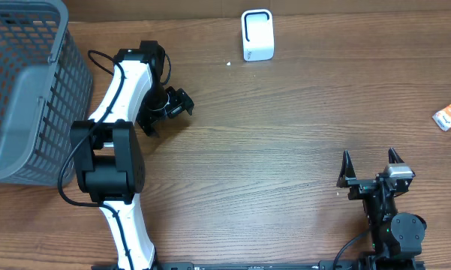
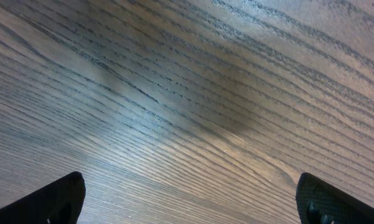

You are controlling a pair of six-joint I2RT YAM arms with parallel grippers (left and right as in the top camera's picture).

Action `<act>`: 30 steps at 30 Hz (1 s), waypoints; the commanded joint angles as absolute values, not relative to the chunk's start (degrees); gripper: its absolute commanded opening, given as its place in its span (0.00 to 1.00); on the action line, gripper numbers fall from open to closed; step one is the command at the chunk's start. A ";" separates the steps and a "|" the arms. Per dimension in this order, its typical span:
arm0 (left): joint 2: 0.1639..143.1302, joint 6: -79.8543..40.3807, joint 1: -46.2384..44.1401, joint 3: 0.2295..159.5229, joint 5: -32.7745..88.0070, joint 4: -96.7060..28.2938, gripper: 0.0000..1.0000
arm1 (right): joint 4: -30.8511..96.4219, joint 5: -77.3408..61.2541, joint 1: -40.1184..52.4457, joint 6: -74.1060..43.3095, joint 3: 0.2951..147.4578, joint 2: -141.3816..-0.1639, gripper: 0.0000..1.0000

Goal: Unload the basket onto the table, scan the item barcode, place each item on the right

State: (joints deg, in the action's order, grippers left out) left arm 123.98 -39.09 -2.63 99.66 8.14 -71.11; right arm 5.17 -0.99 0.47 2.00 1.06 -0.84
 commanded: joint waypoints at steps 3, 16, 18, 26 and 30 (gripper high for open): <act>124.36 -40.25 -2.85 99.37 8.34 -71.37 1.00 | 4.80 -0.25 0.30 2.42 0.47 -0.16 1.00; 106.06 -33.12 -4.40 96.66 -1.13 -63.99 1.00 | 4.80 -0.27 0.30 2.42 0.47 -0.16 1.00; 101.23 -29.80 -4.99 93.86 -1.08 -60.18 1.00 | 4.80 -0.27 0.30 2.42 0.47 -0.16 1.00; 77.03 -17.32 -8.43 73.71 -1.08 -44.45 1.00 | 4.80 -0.27 0.30 2.42 0.47 -0.16 1.00; 65.65 -14.92 -8.38 63.33 -1.08 -38.65 1.00 | 4.80 -0.25 0.30 2.42 0.47 -0.16 1.00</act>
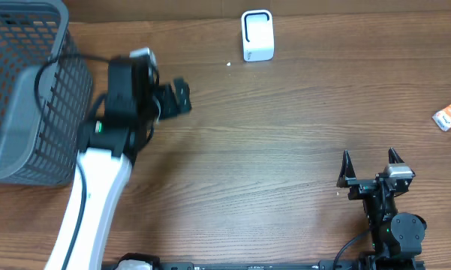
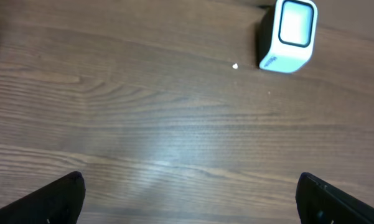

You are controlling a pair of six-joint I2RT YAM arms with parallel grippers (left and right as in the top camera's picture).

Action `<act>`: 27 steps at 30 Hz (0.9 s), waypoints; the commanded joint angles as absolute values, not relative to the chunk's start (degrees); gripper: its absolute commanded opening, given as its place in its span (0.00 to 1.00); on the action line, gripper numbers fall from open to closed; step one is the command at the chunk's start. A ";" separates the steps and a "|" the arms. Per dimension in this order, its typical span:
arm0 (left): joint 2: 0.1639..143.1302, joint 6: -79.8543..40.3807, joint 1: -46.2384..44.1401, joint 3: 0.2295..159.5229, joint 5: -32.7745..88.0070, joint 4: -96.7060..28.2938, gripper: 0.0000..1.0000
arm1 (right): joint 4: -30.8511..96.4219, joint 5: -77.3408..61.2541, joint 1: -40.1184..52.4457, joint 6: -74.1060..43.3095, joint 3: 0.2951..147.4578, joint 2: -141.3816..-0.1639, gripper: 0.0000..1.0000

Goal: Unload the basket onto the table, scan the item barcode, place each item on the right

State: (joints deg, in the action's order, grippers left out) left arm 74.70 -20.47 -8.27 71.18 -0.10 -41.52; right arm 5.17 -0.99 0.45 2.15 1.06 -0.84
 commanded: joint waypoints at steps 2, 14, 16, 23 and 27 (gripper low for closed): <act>59.61 -13.19 -8.38 58.19 -1.06 -35.83 1.00 | 4.82 -0.25 0.30 2.42 0.47 -0.16 1.00; 26.59 -10.24 -7.55 38.74 -1.06 -31.55 1.00 | 4.80 -0.25 0.30 2.42 0.47 -0.16 1.00; 24.93 -10.26 -7.53 36.75 -0.78 -31.22 1.00 | 4.80 -0.25 0.30 2.42 0.47 -0.16 1.00; 15.97 -10.24 -7.09 27.05 -0.60 -27.75 1.00 | 4.80 -0.25 0.30 2.42 0.47 -0.16 1.00; 10.07 -10.28 -4.99 21.69 -0.58 -24.58 1.00 | 4.80 -0.25 0.30 2.42 0.47 -0.16 1.00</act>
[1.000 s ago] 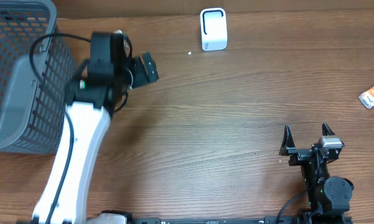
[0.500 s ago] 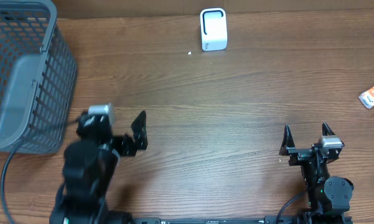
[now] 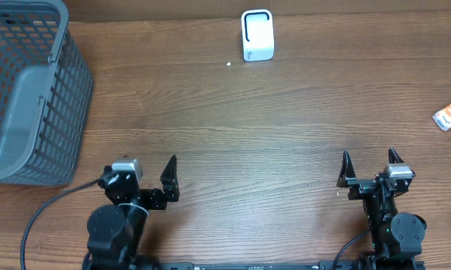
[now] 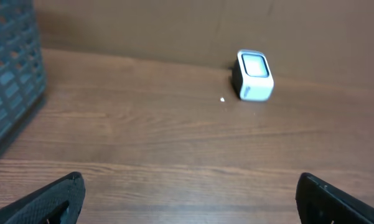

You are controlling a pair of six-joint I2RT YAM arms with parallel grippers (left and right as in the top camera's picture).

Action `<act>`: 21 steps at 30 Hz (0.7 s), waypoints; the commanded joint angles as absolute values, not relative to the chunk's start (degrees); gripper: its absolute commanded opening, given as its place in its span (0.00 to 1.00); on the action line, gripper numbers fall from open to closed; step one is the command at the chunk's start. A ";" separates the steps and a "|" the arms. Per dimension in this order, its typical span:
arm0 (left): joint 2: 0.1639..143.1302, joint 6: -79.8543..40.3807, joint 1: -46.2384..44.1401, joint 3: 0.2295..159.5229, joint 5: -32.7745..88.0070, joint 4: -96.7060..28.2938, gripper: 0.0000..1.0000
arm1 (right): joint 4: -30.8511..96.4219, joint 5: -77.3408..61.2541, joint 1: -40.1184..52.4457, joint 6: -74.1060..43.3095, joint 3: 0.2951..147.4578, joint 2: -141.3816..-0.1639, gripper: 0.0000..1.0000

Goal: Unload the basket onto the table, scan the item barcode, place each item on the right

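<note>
The item, a small orange packet, lies flat near the table's far right edge. A white barcode scanner stands at the back centre and shows in the left wrist view too, scanner, far ahead. My left gripper is folded back at the front left, open and empty, its fingertips spread wide at the bottom of its view. At the front right my right gripper stands open with nothing in it, well short of the packet.
A grey mesh basket takes up the back left corner; its wall, the basket, shows at the left of the wrist view. A tiny white speck lies beside the scanner. Bare wood table lies between the arms and the scanner.
The left arm was stretched out over the table beside the basket; now it is folded at the front left edge, still open. The scanner looks farther away in its wrist view.
First the left gripper was open low over bare wood right of the basket. Then it was higher, with the scanner in its view. Now it rests at the front edge. The right arm, packet and scanner have not moved.
</note>
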State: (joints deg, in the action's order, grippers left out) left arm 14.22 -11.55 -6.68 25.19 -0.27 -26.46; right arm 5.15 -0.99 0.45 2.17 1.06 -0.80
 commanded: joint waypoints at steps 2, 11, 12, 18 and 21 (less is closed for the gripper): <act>7.27 -10.28 -3.75 19.14 -0.51 -22.22 1.00 | 4.80 -0.27 0.30 2.42 0.47 -0.16 1.00; 0.16 -9.67 -2.37 13.43 -0.49 -16.73 1.00 | 4.80 -0.25 0.30 2.42 0.47 -0.16 1.00; 0.19 -8.80 -2.37 13.10 -0.43 -15.68 1.00 | 4.80 -0.25 0.30 2.42 0.47 -0.16 1.00; 0.19 -6.57 -2.37 9.61 -0.19 -4.80 1.00 | 4.80 -0.25 0.30 2.42 0.47 -0.16 1.00; 0.16 -5.72 -2.35 5.98 0.49 3.01 1.00 | 4.80 -0.25 0.30 2.42 0.47 -0.16 1.00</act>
State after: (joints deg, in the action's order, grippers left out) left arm 0.86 -8.27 -2.83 9.52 -0.23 -1.54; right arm 5.17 -1.02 0.47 2.15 1.06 -0.80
